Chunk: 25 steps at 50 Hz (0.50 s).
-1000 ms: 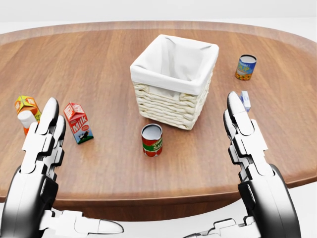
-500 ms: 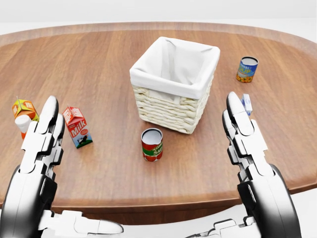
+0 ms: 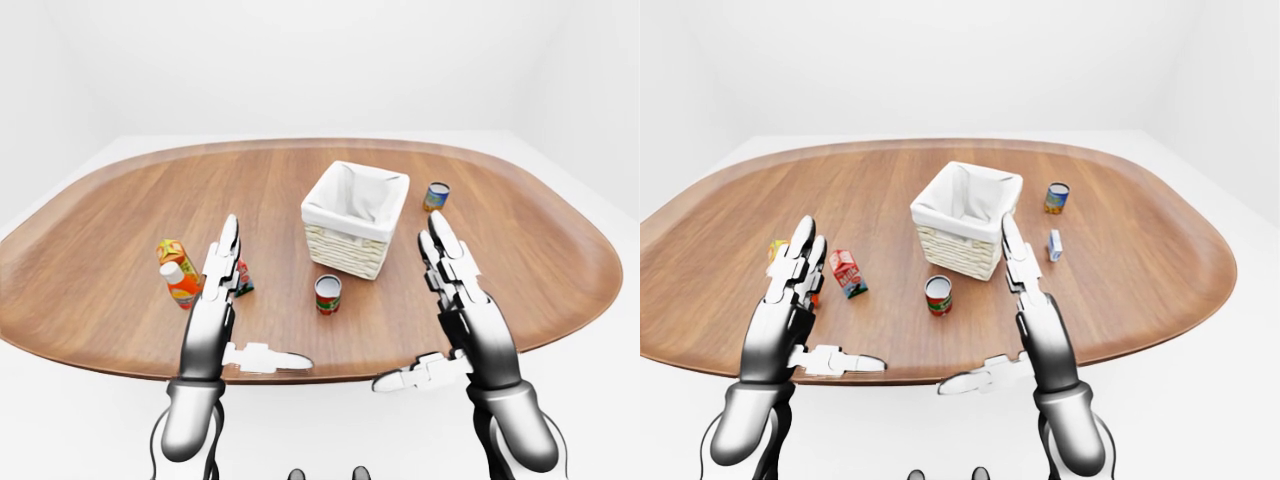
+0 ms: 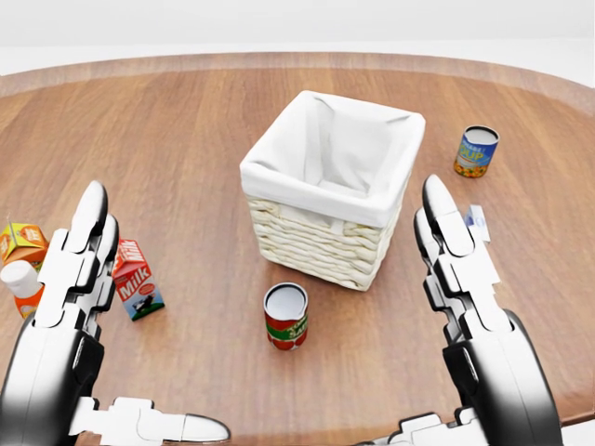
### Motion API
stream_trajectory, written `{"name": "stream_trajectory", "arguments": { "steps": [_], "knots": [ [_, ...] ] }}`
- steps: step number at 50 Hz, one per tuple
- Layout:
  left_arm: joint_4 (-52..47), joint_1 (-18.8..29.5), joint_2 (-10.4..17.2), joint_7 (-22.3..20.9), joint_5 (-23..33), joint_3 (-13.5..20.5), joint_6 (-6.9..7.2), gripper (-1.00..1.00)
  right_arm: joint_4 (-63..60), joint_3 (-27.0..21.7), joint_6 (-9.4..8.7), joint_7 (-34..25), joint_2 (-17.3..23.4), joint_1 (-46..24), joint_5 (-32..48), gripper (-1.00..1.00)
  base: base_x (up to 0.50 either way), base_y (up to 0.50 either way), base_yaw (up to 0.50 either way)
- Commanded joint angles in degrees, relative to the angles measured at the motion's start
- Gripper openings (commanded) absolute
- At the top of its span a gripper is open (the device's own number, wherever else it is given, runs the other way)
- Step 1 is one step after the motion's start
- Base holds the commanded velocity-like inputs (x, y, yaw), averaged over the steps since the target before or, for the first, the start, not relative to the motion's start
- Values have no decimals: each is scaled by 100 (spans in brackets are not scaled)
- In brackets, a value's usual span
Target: Pick the milk and place it in the basket.
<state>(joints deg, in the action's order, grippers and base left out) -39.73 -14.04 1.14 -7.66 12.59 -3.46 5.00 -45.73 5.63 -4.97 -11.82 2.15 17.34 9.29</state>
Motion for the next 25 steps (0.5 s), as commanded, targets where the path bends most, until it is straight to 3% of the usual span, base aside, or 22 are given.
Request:
{"name": "stream_trajectory", "arguments": {
  "steps": [1,9,15,20,25],
  "knots": [
    [-29,-26,-1,11,70,-68,0,100,44,49,26,19,31,32,-5,100,27,0,0],
    [42,-49,15,19,52,-72,-12,100,48,80,43,21,39,42,15,100,27,0,0],
    [175,-109,21,59,66,-120,-149,100,51,105,73,28,49,68,27,100,27,0,0],
    [99,-76,23,48,90,-144,-65,100,20,95,46,19,48,62,20,100,27,0,0],
    [227,-79,32,91,100,-121,-176,100,69,97,73,24,47,46,30,100,27,0,0]
  ]
}}
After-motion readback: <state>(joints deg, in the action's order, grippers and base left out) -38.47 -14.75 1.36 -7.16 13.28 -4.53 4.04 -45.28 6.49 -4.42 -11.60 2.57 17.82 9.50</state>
